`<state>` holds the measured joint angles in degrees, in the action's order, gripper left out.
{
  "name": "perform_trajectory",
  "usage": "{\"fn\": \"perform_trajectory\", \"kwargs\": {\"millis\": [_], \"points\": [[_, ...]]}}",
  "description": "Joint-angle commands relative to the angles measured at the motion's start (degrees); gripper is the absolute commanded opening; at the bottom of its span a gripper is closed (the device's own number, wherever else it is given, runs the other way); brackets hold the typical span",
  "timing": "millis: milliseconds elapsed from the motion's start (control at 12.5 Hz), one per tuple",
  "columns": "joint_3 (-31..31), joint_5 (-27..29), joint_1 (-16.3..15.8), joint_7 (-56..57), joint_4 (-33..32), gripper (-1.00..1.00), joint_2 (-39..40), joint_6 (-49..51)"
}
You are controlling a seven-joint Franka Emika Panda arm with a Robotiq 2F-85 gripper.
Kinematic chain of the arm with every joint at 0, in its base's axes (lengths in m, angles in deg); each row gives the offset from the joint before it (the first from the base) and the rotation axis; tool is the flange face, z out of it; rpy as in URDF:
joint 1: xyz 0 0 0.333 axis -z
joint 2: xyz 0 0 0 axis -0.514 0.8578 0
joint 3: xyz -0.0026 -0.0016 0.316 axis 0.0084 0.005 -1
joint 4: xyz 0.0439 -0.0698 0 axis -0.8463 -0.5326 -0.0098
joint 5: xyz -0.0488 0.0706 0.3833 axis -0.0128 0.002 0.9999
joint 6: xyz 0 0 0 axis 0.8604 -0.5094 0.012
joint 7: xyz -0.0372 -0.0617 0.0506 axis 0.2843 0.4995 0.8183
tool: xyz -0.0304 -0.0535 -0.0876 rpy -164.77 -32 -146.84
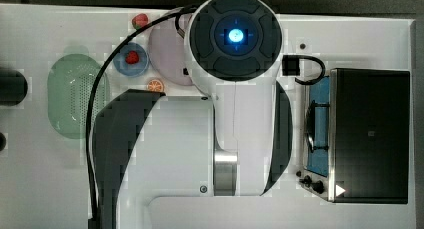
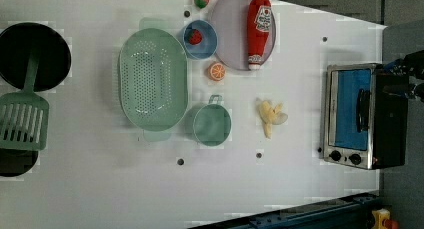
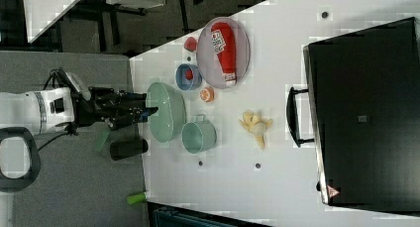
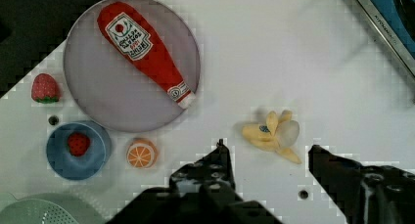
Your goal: Pick Banana and place it in mug.
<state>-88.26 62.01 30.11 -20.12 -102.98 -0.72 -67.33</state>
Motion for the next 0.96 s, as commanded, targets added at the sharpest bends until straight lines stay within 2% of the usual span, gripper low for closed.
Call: {"fn": "perform_trajectory", "kwargs": {"millis": [80,240,400,560,960], "points": [[0.71,-0.77,2.26,-3.79,-15.89,0.58,-15.81,1.09],[0.58,-0.77,2.23,-3.57,-15.95,1.0,-15.66,0.7],[0.38,-0.77,2.18,0.22,-16.37,1.0,-14.76,0.12],[0.33,-0.77,2.18,8.59,-17.24,1.0,-12.88,-1.2],[0.34,-0.77,2.19,26.76,-20.36,1.0,-3.88,-9.97]]}}
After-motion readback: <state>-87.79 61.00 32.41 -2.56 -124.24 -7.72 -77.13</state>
